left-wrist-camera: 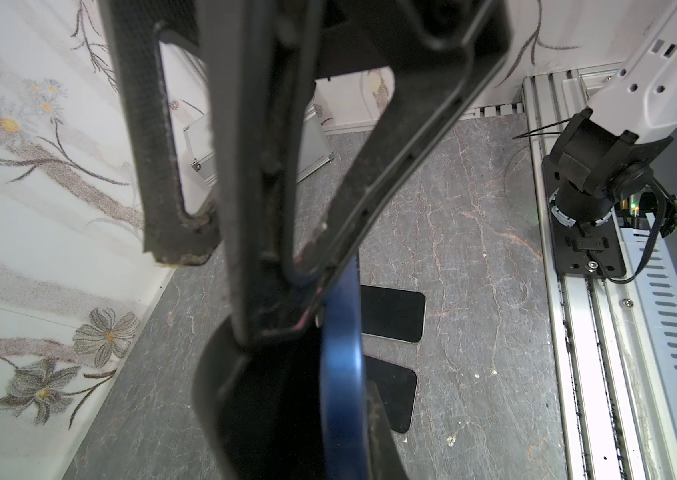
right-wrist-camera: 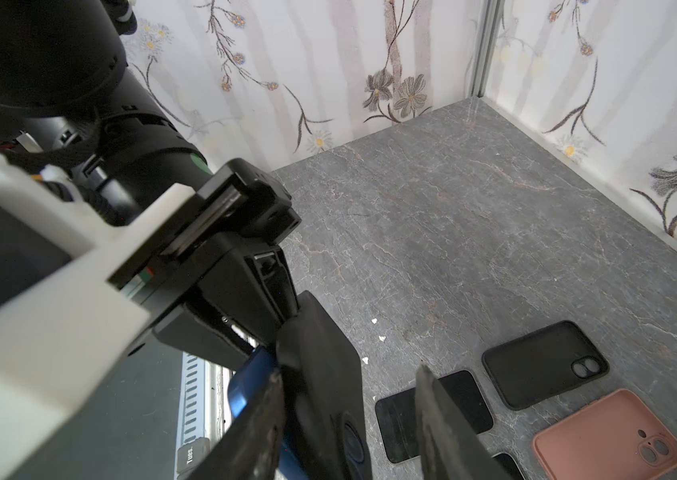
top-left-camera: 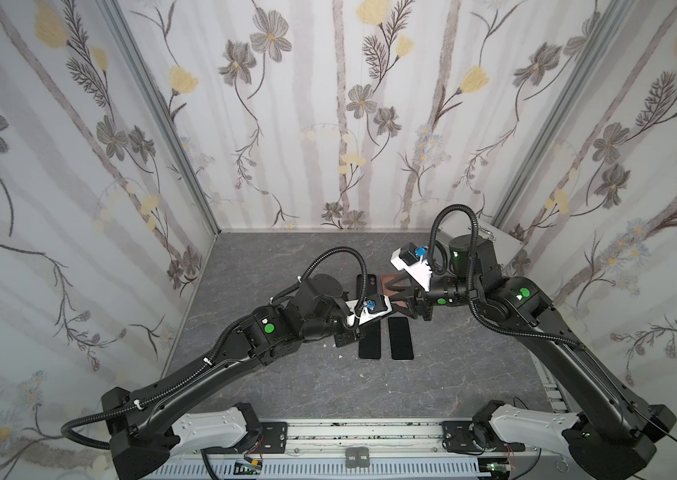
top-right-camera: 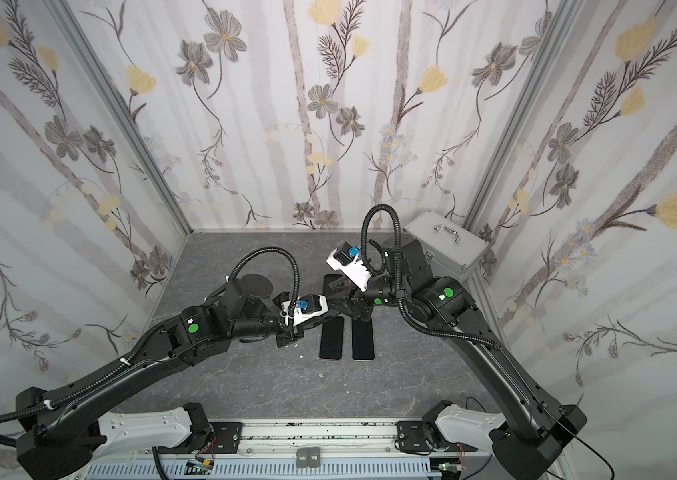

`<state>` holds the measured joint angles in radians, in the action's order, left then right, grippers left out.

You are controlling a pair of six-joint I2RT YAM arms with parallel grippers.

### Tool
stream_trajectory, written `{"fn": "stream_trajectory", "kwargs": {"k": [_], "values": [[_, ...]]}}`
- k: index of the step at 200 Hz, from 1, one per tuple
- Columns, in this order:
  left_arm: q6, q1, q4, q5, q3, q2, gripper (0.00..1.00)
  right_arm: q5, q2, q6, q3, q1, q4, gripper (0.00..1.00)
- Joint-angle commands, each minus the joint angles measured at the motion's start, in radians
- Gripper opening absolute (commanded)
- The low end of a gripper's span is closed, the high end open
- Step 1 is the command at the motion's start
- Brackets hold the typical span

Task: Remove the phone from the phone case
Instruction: 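Grasp the black case edge with the right gripper while the left holds, then pull the black case off the phone with the right gripper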

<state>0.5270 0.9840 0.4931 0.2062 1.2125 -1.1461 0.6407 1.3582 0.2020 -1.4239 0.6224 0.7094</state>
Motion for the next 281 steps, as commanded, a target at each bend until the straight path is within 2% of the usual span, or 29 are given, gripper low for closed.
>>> {"fn": "stream_trajectory", "kwargs": {"k": [1, 28, 117, 164, 240, 281], "values": [[0.028, 0.006, -0.122, 0.050, 0.009, 0.002, 0.00, -0.028, 0.023, 0.041, -0.006, 0.016, 0.034, 0.49], [0.030, 0.005, -0.122, 0.046, 0.012, 0.000, 0.00, -0.030, 0.047, 0.059, -0.007, 0.046, 0.052, 0.46], [0.024, 0.006, -0.122, 0.024, -0.007, 0.020, 0.00, -0.001, 0.009, 0.045, 0.010, 0.037, 0.027, 0.15], [0.011, 0.006, -0.123, 0.060, -0.010, 0.014, 0.00, 0.038, 0.014, -0.038, 0.014, 0.022, -0.056, 0.00], [-0.012, 0.006, -0.126, 0.098, -0.019, 0.017, 0.00, -0.145, 0.082, -0.240, 0.019, -0.048, -0.156, 0.00], [-0.045, 0.004, -0.154, 0.089, -0.043, 0.046, 0.00, -0.219, 0.046, -0.345, 0.087, -0.107, -0.248, 0.00]]}}
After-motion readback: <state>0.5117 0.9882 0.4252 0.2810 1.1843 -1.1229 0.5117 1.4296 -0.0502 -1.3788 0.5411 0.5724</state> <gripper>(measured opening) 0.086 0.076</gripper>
